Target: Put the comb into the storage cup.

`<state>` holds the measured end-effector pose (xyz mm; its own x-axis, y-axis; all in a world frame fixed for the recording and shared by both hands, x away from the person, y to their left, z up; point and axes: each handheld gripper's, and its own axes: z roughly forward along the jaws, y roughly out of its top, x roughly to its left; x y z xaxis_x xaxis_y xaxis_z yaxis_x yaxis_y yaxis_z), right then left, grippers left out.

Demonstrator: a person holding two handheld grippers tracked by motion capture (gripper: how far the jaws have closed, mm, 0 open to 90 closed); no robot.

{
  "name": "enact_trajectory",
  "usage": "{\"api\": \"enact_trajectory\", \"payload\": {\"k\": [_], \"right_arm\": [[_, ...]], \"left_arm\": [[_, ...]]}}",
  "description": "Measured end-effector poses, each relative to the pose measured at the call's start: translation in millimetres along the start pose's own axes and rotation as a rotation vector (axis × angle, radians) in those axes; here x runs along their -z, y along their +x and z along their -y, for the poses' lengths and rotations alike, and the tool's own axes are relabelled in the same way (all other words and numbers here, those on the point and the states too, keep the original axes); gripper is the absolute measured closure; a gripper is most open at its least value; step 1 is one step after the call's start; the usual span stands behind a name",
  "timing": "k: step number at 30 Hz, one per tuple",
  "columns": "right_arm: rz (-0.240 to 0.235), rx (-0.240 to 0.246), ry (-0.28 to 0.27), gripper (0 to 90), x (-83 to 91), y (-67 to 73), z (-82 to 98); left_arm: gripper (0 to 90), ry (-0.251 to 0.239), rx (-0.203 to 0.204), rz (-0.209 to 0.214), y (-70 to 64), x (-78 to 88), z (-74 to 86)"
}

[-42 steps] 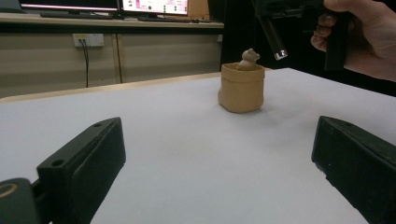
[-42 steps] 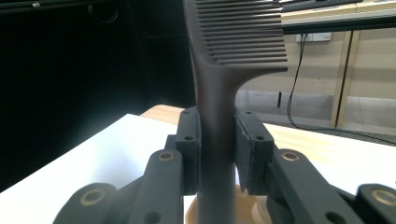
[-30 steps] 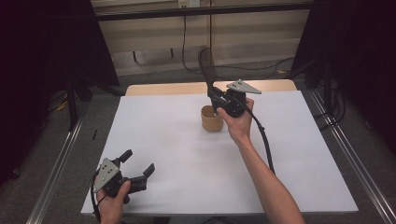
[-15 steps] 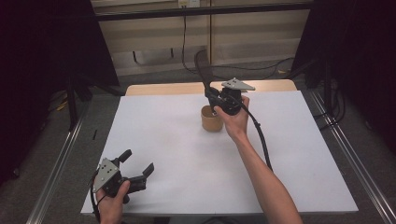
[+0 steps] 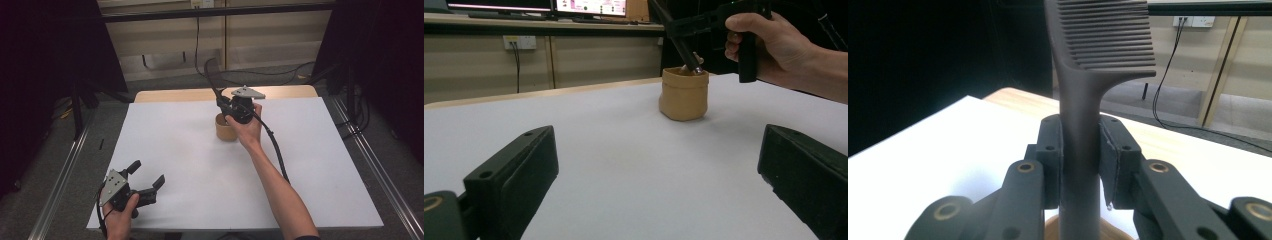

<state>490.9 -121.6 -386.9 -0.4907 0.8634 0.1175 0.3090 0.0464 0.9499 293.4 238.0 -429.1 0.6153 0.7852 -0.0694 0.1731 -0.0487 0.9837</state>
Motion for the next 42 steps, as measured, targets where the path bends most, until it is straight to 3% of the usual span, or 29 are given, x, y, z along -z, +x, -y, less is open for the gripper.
{"api": "enact_trajectory", "payload": {"k": [18,21,42], "right_arm": [[-0.011,0.043,0.029,72.8,-9.8,6.7,13.0],[-0.008,0.069,0.034,72.8,-10.5,9.6,14.3],[0.004,0.067,0.044,72.8,-6.5,6.3,28.4]], "left_arm": [[3.1,-0.005,0.004,-0.004,-0.4,1.1,0.1],[3.1,-0.008,0.008,-0.005,-0.4,1.3,0.2],[3.1,-0.004,-0.003,-0.002,-0.9,1.0,0.2]]}}
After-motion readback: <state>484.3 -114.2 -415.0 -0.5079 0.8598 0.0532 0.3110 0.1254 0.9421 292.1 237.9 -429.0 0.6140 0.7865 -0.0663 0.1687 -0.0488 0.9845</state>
